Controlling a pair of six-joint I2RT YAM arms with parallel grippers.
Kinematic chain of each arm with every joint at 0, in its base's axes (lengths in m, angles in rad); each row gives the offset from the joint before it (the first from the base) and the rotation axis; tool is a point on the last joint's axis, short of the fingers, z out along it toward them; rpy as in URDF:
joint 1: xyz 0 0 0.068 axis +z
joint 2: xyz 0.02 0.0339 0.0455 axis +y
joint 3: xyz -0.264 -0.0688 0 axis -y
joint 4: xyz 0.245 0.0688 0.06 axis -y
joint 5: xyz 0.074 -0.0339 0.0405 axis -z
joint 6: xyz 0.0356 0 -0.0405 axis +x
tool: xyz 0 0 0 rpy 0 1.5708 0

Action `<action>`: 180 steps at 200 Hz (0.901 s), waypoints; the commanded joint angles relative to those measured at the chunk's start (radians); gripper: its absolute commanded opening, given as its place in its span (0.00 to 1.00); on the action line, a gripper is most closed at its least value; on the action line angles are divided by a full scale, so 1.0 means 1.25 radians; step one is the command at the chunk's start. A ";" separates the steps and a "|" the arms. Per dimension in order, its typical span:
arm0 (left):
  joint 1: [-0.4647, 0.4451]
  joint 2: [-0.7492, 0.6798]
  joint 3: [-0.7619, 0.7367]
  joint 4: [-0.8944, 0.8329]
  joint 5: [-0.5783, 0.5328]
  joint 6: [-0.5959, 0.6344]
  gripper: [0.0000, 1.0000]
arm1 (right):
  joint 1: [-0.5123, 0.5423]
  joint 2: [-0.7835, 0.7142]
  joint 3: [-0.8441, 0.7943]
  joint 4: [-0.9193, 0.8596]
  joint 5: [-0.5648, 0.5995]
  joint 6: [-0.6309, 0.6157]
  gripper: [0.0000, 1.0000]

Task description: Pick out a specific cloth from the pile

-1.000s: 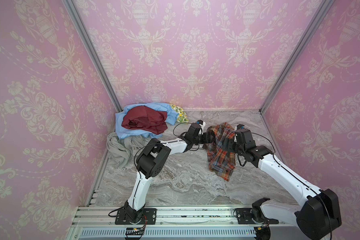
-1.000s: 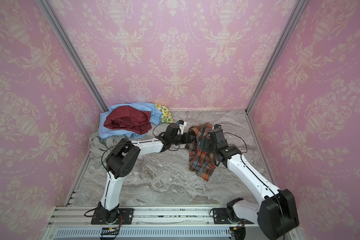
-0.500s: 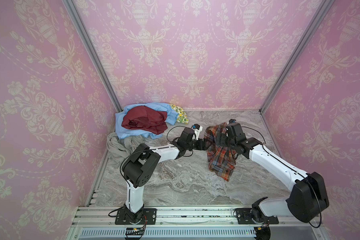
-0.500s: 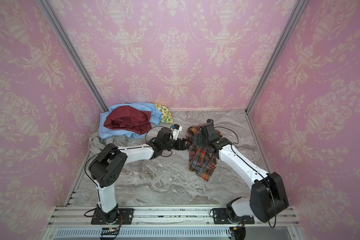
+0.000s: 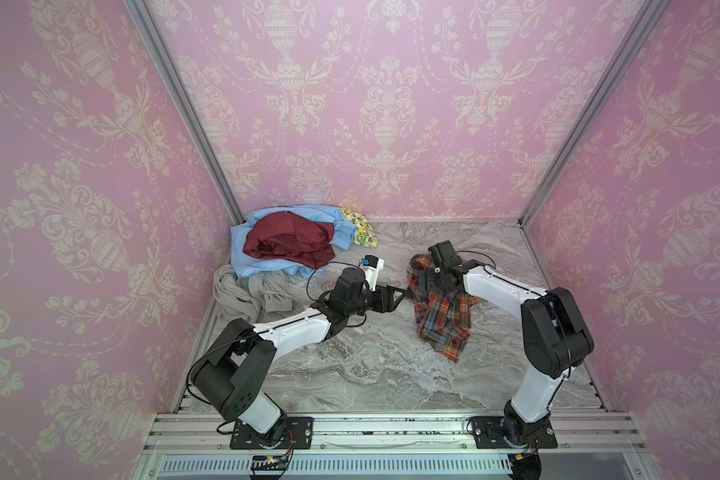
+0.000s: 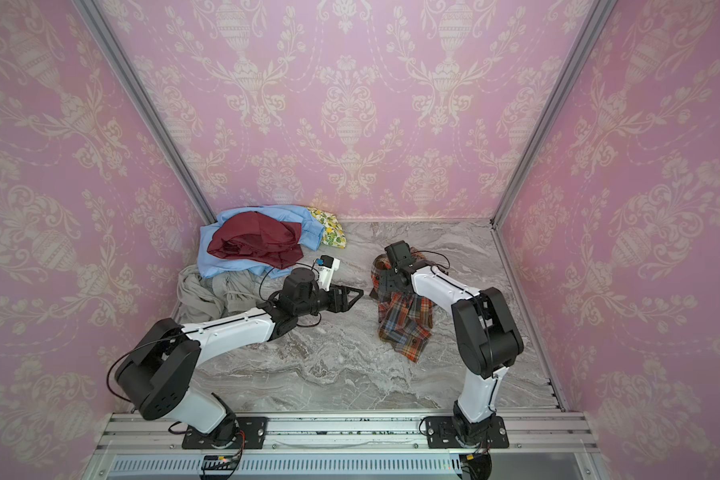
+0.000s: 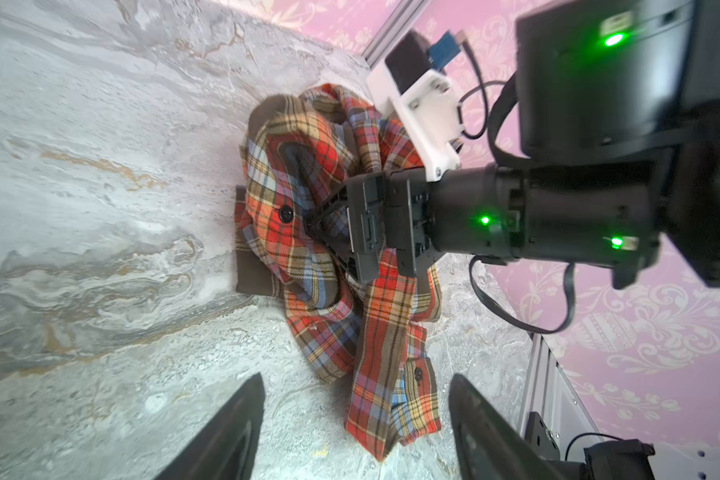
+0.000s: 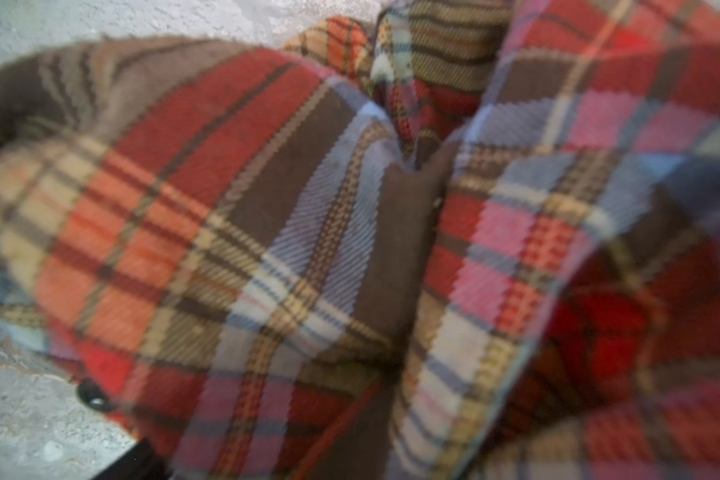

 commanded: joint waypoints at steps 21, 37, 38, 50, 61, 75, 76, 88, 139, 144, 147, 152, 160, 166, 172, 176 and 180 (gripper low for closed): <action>0.007 -0.101 -0.026 -0.064 -0.088 0.015 0.72 | -0.080 0.061 0.044 -0.059 -0.063 -0.195 1.00; 0.007 -0.119 -0.027 -0.076 -0.098 0.019 0.72 | -0.100 0.089 0.070 -0.081 -0.050 -0.257 1.00; 0.007 -0.119 -0.027 -0.077 -0.098 0.018 0.72 | -0.101 0.091 0.071 -0.083 -0.049 -0.262 1.00; 0.007 -0.127 -0.024 -0.085 -0.102 0.018 0.72 | -0.113 0.111 0.091 -0.092 -0.039 -0.308 1.00; 0.007 -0.131 -0.025 -0.086 -0.104 0.017 0.72 | -0.122 0.131 0.109 -0.095 -0.028 -0.350 1.00; 0.008 -0.133 -0.027 -0.082 -0.100 0.011 0.73 | -0.136 0.156 0.137 -0.103 -0.019 -0.392 1.00; 0.007 -0.132 -0.027 -0.082 -0.099 0.010 0.73 | -0.136 0.158 0.139 -0.103 -0.019 -0.395 1.00; 0.008 -0.133 -0.031 -0.076 -0.094 0.006 0.73 | -0.149 0.175 0.157 -0.103 -0.022 -0.429 1.00; 0.007 -0.159 -0.037 -0.129 -0.091 0.031 0.74 | -0.200 0.238 0.233 -0.117 -0.023 -0.505 1.00; 0.007 -0.162 -0.036 -0.137 -0.092 0.035 0.74 | -0.207 0.242 0.239 -0.117 -0.024 -0.505 1.00; 0.008 -0.164 -0.035 -0.141 -0.093 0.036 0.74 | -0.210 0.244 0.242 -0.117 -0.026 -0.507 1.00; 0.007 -0.166 -0.034 -0.147 -0.095 0.040 0.74 | -0.217 0.247 0.244 -0.113 -0.030 -0.509 1.00; 0.009 -0.168 -0.033 -0.156 -0.099 0.045 0.74 | -0.226 0.251 0.247 -0.108 -0.033 -0.512 1.00; 0.009 -0.168 -0.029 -0.161 -0.101 0.048 0.74 | -0.231 0.253 0.250 -0.103 -0.037 -0.517 1.00; 0.011 -0.168 -0.026 -0.167 -0.102 0.051 0.74 | -0.236 0.258 0.255 -0.103 -0.035 -0.523 1.00; 0.011 -0.168 -0.023 -0.172 -0.103 0.054 0.74 | -0.240 0.260 0.260 -0.105 -0.032 -0.526 1.00; 0.011 -0.167 -0.019 -0.176 -0.104 0.057 0.74 | -0.244 0.265 0.266 -0.106 -0.028 -0.529 1.00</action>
